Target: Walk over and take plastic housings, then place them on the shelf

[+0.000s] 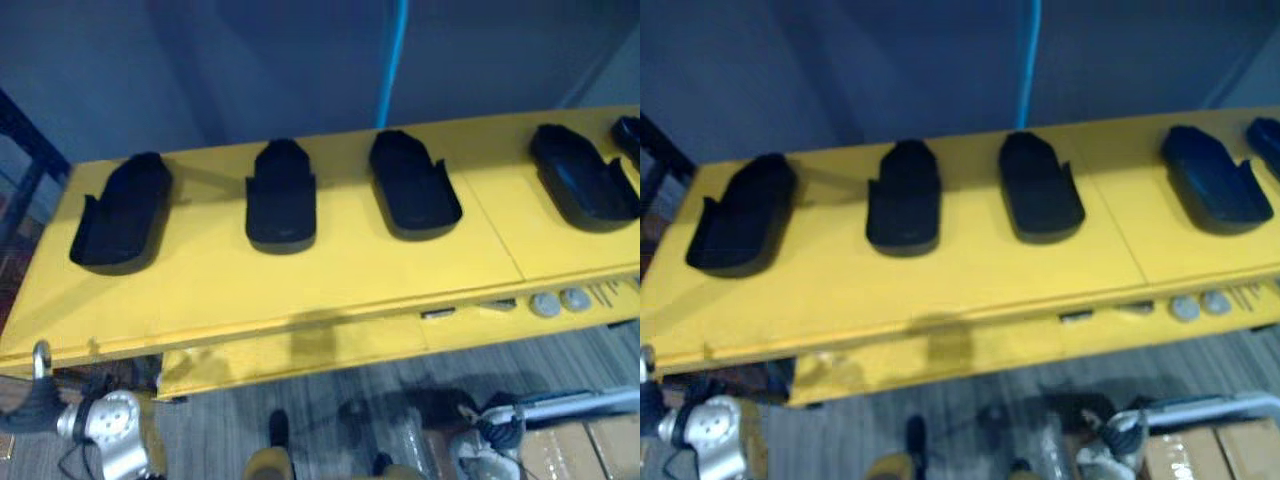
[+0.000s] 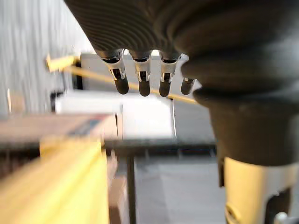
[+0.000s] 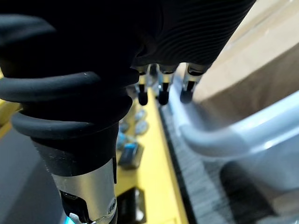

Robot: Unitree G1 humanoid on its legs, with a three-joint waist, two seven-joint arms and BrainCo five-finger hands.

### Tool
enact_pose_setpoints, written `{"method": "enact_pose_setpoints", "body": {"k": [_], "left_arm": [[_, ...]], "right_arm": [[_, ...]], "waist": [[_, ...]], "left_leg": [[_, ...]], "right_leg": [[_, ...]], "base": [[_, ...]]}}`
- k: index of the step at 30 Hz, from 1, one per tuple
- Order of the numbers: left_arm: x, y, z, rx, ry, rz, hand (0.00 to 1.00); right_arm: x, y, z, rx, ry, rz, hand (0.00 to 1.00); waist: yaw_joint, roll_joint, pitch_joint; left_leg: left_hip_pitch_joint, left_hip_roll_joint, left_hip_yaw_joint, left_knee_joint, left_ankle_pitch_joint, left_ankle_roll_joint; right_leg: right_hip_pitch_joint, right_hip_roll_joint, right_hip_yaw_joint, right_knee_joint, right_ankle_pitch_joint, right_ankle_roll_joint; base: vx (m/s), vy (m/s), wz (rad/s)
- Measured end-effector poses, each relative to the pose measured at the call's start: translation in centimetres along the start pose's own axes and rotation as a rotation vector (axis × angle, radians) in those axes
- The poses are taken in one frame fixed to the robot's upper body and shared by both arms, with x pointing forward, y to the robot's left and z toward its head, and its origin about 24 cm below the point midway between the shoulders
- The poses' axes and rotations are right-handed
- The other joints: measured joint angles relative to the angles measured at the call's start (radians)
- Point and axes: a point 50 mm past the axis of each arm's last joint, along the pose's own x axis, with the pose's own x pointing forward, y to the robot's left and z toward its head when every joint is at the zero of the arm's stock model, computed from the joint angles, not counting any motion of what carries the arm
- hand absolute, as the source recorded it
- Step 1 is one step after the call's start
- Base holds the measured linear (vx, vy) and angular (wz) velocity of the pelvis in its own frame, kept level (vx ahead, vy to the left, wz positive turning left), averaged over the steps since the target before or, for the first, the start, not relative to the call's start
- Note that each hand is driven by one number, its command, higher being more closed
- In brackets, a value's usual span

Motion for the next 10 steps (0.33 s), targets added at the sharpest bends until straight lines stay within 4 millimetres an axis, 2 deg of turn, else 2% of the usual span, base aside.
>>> {"method": "enact_pose_setpoints", "body": {"k": [1, 4, 6, 7, 9, 10], "left_arm": [[0.3, 0.5, -0.5, 0.037, 0.014, -0.004, 0.0], [0.8, 2.7, -3.9, 0.213, 0.167, -0.071, 0.0], [0.4, 4.7, -7.8, 0.349, 0.393, -0.211, 0.0], [0.2, 5.3, -8.7, 0.358, 0.464, -0.241, 0.0], [-1.0, 7.8, -11.9, 0.394, 0.705, -0.324, 0.0], [-1.2, 8.4, -12.4, 0.397, 0.754, -0.332, 0.0]], "right_arm": [[0.0, 0.0, -0.1, -0.003, 0.009, 0.004, 0.0], [0.0, -0.3, -0.8, 0.0, 0.051, 0.013, 0.0], [0.0, -0.9, -1.9, 0.003, 0.118, 0.012, 0.0], [0.0, -1.1, -2.1, 0.007, 0.134, 0.013, 0.0], [0.0, -1.8, -3.2, 0.047, 0.2, 0.015, 0.0], [-0.1, -2.0, -3.5, 0.058, 0.224, 0.016, 0.0]], "waist": [[0.001, -0.001, -0.006], [0.002, -0.006, -0.02], [0.004, -0.017, -0.035], [0.004, -0.021, -0.039], [0.004, -0.035, -0.049], [0.004, -0.035, -0.049]], "left_leg": [[0.0, 0.0, 0.0, 0.0, 0.0, 0.0], [0.007, -0.003, 0.001, 0.0, -0.003, 0.0], [0.022, -0.011, 0.001, 0.0, -0.015, 0.001], [0.024, -0.013, 0.002, 0.0, -0.022, 0.004], [0.031, -0.02, 0.003, 0.0, -0.031, 0.006], [0.031, -0.023, 0.004, 0.0, -0.032, 0.008]], "right_leg": [[0.0, -0.001, -0.001, -0.001, 0.0, 0.0], [0.013, -0.006, -0.007, -0.006, 0.001, 0.006], [0.036, -0.016, -0.016, -0.02, 0.0, 0.016], [0.038, -0.018, -0.016, -0.02, -0.002, 0.019], [0.041, -0.03, -0.019, -0.02, -0.017, 0.023], [0.042, -0.032, -0.02, -0.02, -0.017, 0.024]], "base": [[0.0, 0.0, 0.0], [0.0, 0.0, 0.0], [0.02, 0.007, 0.04], [0.04, 0.013, 0.03], [0.05, 0.005, 0.01], [0.03, -0.001, 0.02]]}}
